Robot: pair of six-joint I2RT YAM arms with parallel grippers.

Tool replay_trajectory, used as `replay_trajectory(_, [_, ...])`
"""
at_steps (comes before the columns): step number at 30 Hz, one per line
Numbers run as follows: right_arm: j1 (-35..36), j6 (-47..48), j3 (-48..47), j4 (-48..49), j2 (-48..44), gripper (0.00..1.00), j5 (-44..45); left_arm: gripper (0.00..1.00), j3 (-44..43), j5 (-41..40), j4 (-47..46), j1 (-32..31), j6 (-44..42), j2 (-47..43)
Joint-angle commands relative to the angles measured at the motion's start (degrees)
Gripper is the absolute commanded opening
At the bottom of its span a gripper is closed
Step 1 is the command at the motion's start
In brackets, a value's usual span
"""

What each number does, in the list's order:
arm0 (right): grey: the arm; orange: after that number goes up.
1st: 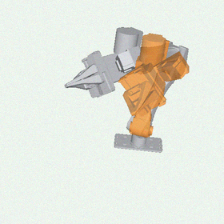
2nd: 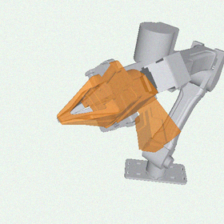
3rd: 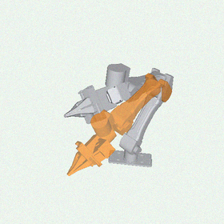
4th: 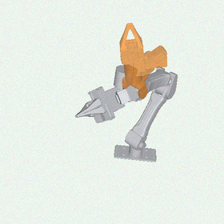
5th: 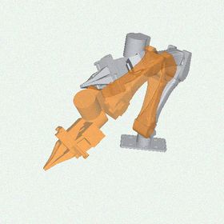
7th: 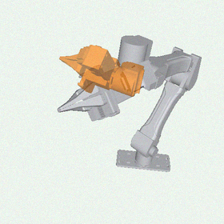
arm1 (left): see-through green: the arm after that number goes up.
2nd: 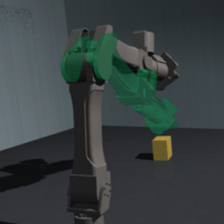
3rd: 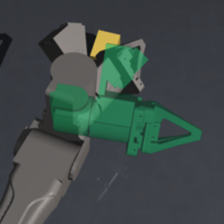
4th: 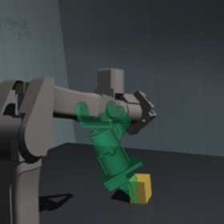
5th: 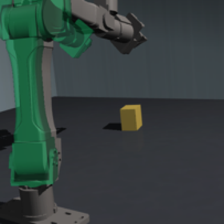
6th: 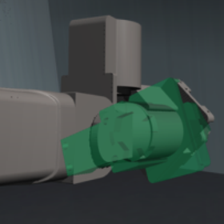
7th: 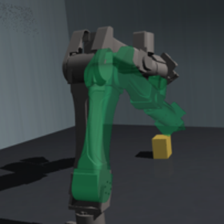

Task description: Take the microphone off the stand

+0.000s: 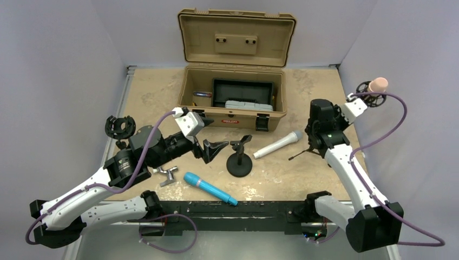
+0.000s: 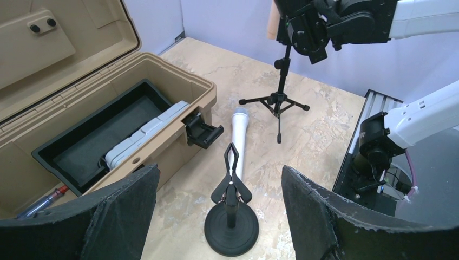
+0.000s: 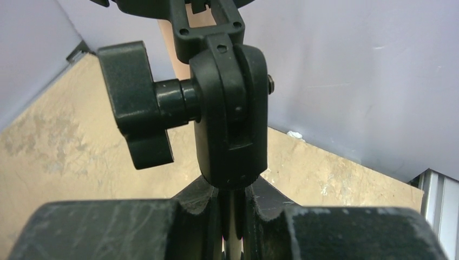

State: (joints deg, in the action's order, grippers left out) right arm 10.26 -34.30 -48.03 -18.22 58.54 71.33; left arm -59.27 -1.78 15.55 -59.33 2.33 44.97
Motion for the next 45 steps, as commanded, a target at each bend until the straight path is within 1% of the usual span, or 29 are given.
replay_trajectory(1, [3.62, 1.54, -0.56, 5.21, 1.63, 0.00, 3.62, 0.81, -1.01, -0.05, -1.46, -0.26, -0.47, -0.71])
replay_trajectory(4, [7.42, 2.10, -0.41, 5.52, 2.71, 0.00, 4.73, 0.81, -0.96, -0.30, -1.45, -0.26, -0.55, -0.82])
replay_trajectory(6, [8.69, 2.11, -0.40, 5.64, 3.14, 0.00, 4.76, 0.81, -0.94, -0.48, -1.43, -0.26, -0.58, -0.78])
replay_trajectory(9, [9.91, 6.64, 0.61, 9.32, 2.15, 0.00, 2.67, 0.81, -0.97, -0.45, -1.41, -0.30, -0.69, -0.76])
replay_trajectory(12, [10.86, 12.60, 2.11, 15.84, -0.99, 0.00, -3.57, 0.81, -0.96, -0.50, -1.44, -0.26, -0.73, -0.59])
replay_trajectory(19, [10.93, 16.99, 8.43, 26.71, -7.69, 0.00, -13.73, 0.81, -0.86, -0.51, -1.34, -0.26, -0.60, 0.51])
replay_trajectory(25, [10.97, 15.34, 11.17, 28.57, -6.52, 0.00, -15.33, 0.81, -0.46, 1.51, -1.61, -0.30, -0.09, 1.79])
replay_trajectory(31, [11.00, 17.73, 12.51, 30.77, -8.13, 0.00, -16.60, 0.81, 0.45, 1.52, -2.70, -0.35, -0.04, 2.31])
replay_trajectory(33, [11.00, 17.88, 12.73, 31.13, -8.16, 0.00, -17.63, 0.81, 0.47, 2.98, -2.72, -0.35, -0.18, 2.46])
replay_trajectory(34, [11.01, 17.19, 12.69, 30.95, -7.99, 0.01, -17.75, 0.81, 0.53, 3.39, -2.76, -0.35, -0.25, 2.41])
replay_trajectory(36, [10.98, 15.54, 12.37, 30.08, -7.61, 0.09, -18.30, 0.81, 0.70, 4.24, -3.03, -0.35, -0.35, 2.36])
replay_trajectory(40, [10.96, 13.98, 12.11, 28.78, -7.76, 0.19, -18.51, 0.81, 0.73, 4.88, -3.24, -0.43, -0.30, 2.41])
replay_trajectory(45, [11.00, 11.94, 12.08, 27.30, -10.22, 0.32, -18.69, 0.81, 0.81, 4.91, -3.33, -0.52, -0.26, 2.33])
